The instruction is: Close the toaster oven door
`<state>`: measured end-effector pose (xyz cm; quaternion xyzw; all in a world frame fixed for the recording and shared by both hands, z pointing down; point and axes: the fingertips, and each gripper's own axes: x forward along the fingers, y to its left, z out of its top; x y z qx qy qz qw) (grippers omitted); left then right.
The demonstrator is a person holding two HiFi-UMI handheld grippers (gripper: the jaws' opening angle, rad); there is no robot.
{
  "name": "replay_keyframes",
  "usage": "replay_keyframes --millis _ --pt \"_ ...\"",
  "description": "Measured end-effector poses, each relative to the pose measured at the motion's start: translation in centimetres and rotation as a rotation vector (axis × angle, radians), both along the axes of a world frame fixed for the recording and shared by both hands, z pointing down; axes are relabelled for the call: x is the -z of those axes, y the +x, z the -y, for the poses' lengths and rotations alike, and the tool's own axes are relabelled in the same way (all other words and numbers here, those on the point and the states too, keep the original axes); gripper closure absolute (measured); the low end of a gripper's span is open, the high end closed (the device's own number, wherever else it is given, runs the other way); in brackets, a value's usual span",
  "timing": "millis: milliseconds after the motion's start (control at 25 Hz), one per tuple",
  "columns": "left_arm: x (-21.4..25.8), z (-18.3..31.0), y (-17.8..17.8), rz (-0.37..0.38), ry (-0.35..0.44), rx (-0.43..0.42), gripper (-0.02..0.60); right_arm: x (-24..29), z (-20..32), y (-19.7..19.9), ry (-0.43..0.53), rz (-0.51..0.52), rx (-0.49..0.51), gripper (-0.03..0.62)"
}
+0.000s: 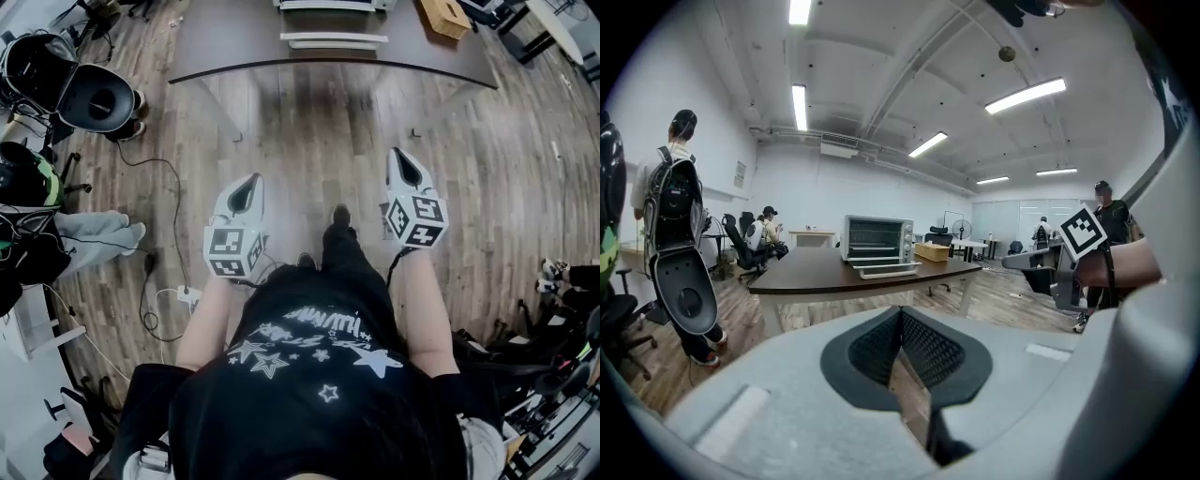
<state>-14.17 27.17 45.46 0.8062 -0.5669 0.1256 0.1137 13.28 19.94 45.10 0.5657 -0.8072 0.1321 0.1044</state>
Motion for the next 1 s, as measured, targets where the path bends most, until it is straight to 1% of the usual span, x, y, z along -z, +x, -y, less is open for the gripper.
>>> replay_keyframes --millis 120,160,200,280,400,480,680,880,1000 --pt "0.2 0.6 0.4 -0.002 0.003 -0.004 0.572 0.7 0.5 0.7 0.027 0.032 -0.015 0.574" --pt "0.2 0.9 0.7 -0.003 0.002 -0.004 0.572 0.6 0.8 0.8 0.026 0.036 -0.013 0.514" --pt "0.2 1.2 0.9 -0.005 0.000 -0.004 0.572 0.4 1.1 1.0 0.017 0.034 -0.009 0.468" --pt "-0.2 1.9 1.3 -0.006 -0.007 -0.006 0.572 -0.3 2.0 1.1 -0.007 0.034 -0.001 0.393" --pt "-0.9 3.2 1.8 0.003 -0.024 -0.008 0.572 -1.4 3.8 1.5 -0.042 0.056 -0.004 0.333" --pt "-1.1 4.7 1.9 0.005 -0.033 0.001 0.572 -2.1 5.5 1.7 -0.061 0.066 -0.006 0.321" --pt "-1.1 10.0 2.0 0.021 -0.037 0.040 0.572 -3.2 11.6 2.6 -0.088 0.081 -0.002 0.319" --pt "-0.6 17.3 2.5 0.050 -0.024 0.061 0.572 -3.7 19.7 3.4 -0.091 0.068 0.014 0.319" --pt "-0.2 21.4 2.4 0.056 -0.019 0.096 0.572 -4.0 24.0 3.7 -0.105 0.072 0.027 0.319"
